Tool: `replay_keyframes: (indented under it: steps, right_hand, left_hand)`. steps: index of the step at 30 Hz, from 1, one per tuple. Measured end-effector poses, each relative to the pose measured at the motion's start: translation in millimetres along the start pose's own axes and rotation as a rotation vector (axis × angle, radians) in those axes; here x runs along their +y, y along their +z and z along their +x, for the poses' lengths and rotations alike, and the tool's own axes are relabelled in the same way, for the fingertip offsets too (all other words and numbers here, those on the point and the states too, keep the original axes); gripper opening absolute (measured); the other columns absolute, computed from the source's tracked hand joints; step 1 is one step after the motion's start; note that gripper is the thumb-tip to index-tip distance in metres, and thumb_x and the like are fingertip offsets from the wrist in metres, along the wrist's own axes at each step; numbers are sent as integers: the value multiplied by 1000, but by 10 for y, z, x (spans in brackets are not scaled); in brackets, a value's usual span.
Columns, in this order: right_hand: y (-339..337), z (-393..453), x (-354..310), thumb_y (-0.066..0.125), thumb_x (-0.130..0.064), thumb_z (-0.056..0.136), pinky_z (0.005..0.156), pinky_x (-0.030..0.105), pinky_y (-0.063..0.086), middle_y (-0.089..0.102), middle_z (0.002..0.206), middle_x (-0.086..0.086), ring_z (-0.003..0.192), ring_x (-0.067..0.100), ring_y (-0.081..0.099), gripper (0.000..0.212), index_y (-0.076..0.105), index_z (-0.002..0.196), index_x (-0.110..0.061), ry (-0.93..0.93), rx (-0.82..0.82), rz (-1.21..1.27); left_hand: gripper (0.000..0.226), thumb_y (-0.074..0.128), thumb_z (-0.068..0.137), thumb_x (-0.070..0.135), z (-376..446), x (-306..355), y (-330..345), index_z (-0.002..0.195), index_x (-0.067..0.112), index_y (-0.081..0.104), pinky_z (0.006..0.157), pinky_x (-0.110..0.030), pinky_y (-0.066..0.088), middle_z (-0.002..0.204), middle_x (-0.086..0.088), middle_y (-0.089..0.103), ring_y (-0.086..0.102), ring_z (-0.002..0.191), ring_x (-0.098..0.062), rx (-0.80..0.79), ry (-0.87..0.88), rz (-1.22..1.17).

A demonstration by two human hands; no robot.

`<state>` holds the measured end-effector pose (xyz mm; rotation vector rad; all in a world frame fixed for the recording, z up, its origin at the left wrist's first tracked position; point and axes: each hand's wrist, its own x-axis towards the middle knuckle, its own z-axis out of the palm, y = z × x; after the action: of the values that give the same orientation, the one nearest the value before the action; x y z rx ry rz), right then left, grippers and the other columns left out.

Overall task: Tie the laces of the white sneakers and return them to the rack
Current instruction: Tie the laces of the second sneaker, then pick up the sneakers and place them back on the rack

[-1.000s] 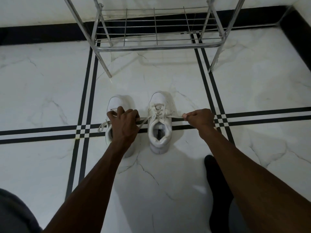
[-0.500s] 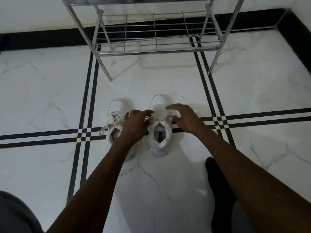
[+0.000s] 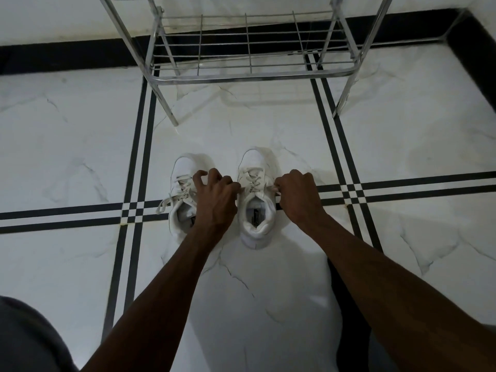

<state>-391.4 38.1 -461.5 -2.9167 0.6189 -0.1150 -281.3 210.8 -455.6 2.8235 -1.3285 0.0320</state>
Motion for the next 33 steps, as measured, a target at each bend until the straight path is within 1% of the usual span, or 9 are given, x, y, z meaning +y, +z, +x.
replay_keyframes:
  steps: [6, 10, 14, 17, 23, 26, 29, 31, 33]
  right_hand:
    - [123, 20, 47, 66, 1, 81, 60, 33, 46, 70, 68, 12, 68, 30, 67, 15, 68, 68, -6, 111, -63, 175]
    - [28, -9, 109, 66, -24, 95, 65, 30, 48, 72, 81, 4, 73, 18, 66, 18, 72, 92, -7, 237, -188, 534]
    - [-134, -49, 168, 79, -60, 71, 80, 43, 64, 61, 130, 3, 113, 23, 66, 89, 46, 145, -23, 495, -600, 1101]
    - [-149, -39, 54, 88, -47, 68, 73, 41, 65, 56, 139, -2, 118, 20, 62, 95, 40, 148, -30, 401, -676, 1063]
    - [-77, 71, -292, 73, -24, 84, 60, 7, 40, 53, 149, 2, 127, 23, 58, 84, 30, 156, -28, 234, -491, 733]
    - [-40, 90, -432, 72, -23, 84, 70, 14, 49, 56, 146, 5, 127, 25, 58, 79, 35, 154, -25, 248, -455, 744]
    - [24, 70, -510, 71, -29, 81, 91, 37, 57, 62, 138, 7, 120, 27, 63, 78, 36, 151, -27, 278, -434, 740]
    - [49, 80, -527, 71, -33, 79, 78, 40, 62, 66, 126, 5, 107, 26, 67, 73, 40, 145, -28, 316, -469, 757]
    - [57, 99, -541, 71, -34, 79, 63, 28, 56, 68, 118, 4, 99, 22, 67, 64, 47, 137, -25, 323, -497, 732]
  left_hand:
    - [12, 82, 66, 17, -4, 17, -12, 73, 25, 75, 89, -47, 30, 77, 5, 75, 57, 96, -29, 12, -65, -74]
    - [15, 71, 90, 23, 48, -21, -9, 103, 22, 79, 93, -47, 36, 109, 0, 77, 53, 115, -33, 44, -69, -297]
    - [34, 69, 94, 30, -33, -202, -141, 126, 17, 68, 102, -40, 43, 135, -7, 58, 44, 128, -30, 215, -162, -506]
    - [38, 65, 96, 38, -197, -378, -240, 128, 17, 64, 102, -40, 43, 136, -9, 55, 42, 128, -30, 299, -379, -536]
    - [73, 56, 86, 76, -603, -764, -162, 132, 19, 61, 107, -47, 38, 140, -9, 58, 45, 135, -34, 146, -717, -603]
    - [75, 58, 77, 85, -787, -871, -68, 122, 26, 65, 105, -48, 49, 125, 0, 67, 59, 122, -24, 36, -784, -794]
    - [58, 71, 80, 68, -875, -905, -44, 120, 28, 61, 86, -49, 63, 114, 4, 67, 67, 108, -20, -129, -837, -1155]
    - [63, 75, 80, 54, -897, -895, -22, 132, 24, 56, 76, -46, 66, 123, -2, 64, 68, 106, -23, -205, -826, -1208]
    - [58, 76, 82, 41, -880, -868, -13, 133, 25, 55, 71, -47, 66, 123, -6, 65, 71, 102, -27, -185, -812, -1189]
